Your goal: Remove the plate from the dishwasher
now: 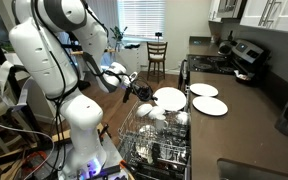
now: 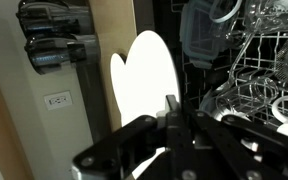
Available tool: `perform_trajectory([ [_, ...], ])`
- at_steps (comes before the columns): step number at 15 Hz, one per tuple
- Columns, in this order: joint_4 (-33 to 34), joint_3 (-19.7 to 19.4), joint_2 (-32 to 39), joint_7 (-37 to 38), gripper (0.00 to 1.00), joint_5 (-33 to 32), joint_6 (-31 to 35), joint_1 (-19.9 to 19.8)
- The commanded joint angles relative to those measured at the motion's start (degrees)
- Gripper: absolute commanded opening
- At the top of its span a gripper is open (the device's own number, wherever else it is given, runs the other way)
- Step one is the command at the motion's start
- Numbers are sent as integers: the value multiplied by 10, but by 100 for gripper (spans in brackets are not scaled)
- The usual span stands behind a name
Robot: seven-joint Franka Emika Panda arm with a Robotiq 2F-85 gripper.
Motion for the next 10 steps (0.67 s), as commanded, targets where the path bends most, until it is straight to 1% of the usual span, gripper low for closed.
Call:
perform_trajectory([
  [1, 13, -6, -5, 3, 2, -40, -26, -9],
  [6, 35, -16, 10, -3, 2, -73, -34, -13],
  [10, 59, -27, 37, -7, 1, -96, -32, -20],
])
